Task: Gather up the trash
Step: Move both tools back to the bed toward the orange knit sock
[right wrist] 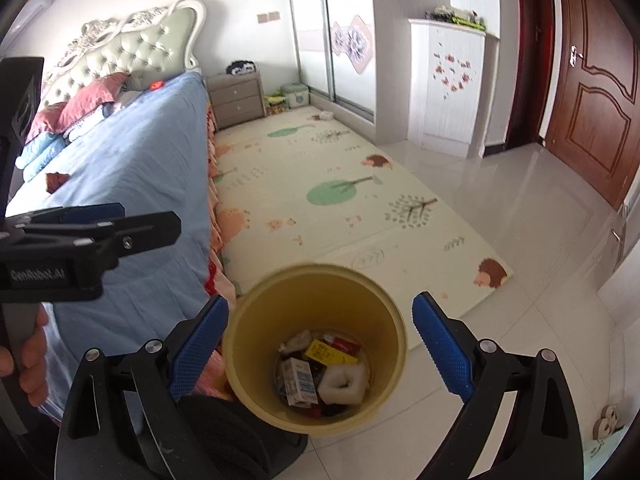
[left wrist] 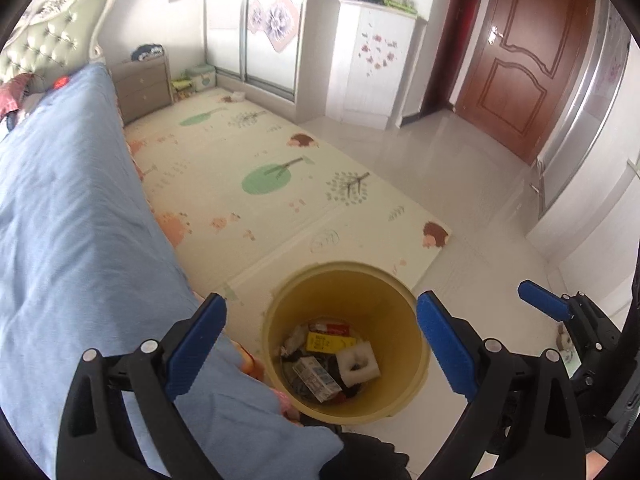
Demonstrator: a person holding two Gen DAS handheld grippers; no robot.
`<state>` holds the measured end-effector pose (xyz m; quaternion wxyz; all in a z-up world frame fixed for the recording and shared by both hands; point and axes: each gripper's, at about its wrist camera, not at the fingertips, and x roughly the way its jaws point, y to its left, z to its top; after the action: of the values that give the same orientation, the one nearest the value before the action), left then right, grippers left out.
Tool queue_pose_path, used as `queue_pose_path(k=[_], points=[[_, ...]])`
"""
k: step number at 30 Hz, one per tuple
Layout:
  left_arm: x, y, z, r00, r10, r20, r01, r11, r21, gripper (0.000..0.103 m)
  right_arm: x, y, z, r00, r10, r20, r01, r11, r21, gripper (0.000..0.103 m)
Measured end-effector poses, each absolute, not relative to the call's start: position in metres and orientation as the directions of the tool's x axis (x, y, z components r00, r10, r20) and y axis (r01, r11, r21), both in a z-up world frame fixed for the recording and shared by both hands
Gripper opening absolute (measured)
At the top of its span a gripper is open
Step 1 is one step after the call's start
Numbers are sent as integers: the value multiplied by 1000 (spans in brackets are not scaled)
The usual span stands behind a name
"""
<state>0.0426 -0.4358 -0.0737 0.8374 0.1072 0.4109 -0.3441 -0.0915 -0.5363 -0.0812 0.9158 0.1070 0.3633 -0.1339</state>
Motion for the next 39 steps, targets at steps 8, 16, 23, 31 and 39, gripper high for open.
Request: queue_pose_path(k=[8, 16, 23, 31, 39], points=[[48, -352, -33, 602, -470, -646, 568, 820, -68, 99, -54, -486, -52, 765, -104, -635, 208, 974, 92, 90], [76, -229, -7, 756, -275, -594, 321, 947, -30, 99, -11, -413, -32, 810, 41, -585, 52, 989, 141, 95], [104, -135, 5, 812, -132, -568, 143, 989, -26, 99, 35, -335, -12, 824, 138, -550, -70, 987, 143, 95], [129, -67, 12, 829, -52, -556, 54, 998, -12, 99, 87, -253, 9, 830, 260, -493, -226, 966, 129, 95], [192, -15, 3, 834, -5, -552, 10, 1000, 6, 99, 161, -198, 5, 793, 301, -530, -312, 948, 71, 94]])
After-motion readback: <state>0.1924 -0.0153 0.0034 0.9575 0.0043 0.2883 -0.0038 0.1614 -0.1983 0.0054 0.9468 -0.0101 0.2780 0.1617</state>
